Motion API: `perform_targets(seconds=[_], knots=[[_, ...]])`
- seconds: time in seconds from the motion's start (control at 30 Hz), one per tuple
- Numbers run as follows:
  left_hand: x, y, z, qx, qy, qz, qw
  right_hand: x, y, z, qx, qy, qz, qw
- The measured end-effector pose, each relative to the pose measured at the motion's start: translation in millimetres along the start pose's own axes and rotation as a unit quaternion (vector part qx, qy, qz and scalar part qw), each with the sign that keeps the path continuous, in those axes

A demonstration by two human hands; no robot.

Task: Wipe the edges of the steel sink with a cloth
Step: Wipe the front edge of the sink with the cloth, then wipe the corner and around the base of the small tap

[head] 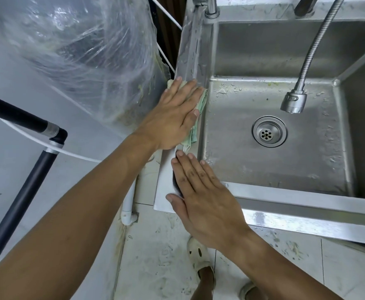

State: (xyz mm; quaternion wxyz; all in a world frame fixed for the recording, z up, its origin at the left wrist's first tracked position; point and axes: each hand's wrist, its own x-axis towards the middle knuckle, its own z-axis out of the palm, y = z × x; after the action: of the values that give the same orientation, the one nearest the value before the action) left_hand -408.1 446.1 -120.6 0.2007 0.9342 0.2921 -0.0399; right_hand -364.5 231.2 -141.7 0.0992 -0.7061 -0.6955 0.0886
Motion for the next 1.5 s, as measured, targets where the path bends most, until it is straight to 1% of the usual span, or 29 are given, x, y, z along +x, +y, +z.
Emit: perform_targets(seconds=[0.17, 0.3, 0.43, 0.6, 0.73, 0.9, 1.0, 1.1, 1.2, 1.3, 1.4, 1.5], knots=[[28, -7, -10, 0.007, -0.003, -0.008, 1.000, 13, -8, 6, 0.033, -0.011, 0.050, 0.998], [46, -11, -16, 0.014, 0.000, -0.006, 1.000, 20, -4, 4, 0.056, -0.009, 0.060, 0.997], [40, -9, -10, 0.023, 0.032, -0.001, 0.999, 31, -1, 4, 0.066, -0.006, 0.070, 0.995], [59, -14, -15, 0.034, 0.029, 0.004, 0.999, 35, -2, 6, 0.058, -0.001, 0.084, 0.995], [79, -9, -19, 0.043, 0.043, -0.025, 0.998, 33, -5, 6, 0.048, 0.001, 0.085, 0.995], [42, -1, -5, 0.035, 0.064, -0.026, 0.997, 31, -2, 3, 0.057, -0.007, 0.077, 0.995], [60, -5, -12, 0.030, 0.058, -0.033, 0.997, 33, -2, 2, 0.066, -0.002, 0.076, 0.995], [74, -7, -17, 0.039, 0.048, -0.033, 0.998, 30, 4, 0, 0.102, -0.006, 0.071, 0.992], [59, -4, -10, 0.038, 0.053, -0.041, 0.997, 20, 15, -5, 0.102, -0.027, 0.063, 0.992], [17, 8, 5, 0.014, 0.071, -0.043, 0.996, 9, 25, -10, 0.103, -0.039, 0.072, 0.991], [-35, 26, 26, 0.020, 0.100, -0.047, 0.994, 1, 38, -21, 0.164, -0.046, 0.125, 0.977], [-42, 33, 34, 0.039, 0.103, -0.069, 0.991, 7, 51, -36, 0.230, -0.039, 0.154, 0.960]])
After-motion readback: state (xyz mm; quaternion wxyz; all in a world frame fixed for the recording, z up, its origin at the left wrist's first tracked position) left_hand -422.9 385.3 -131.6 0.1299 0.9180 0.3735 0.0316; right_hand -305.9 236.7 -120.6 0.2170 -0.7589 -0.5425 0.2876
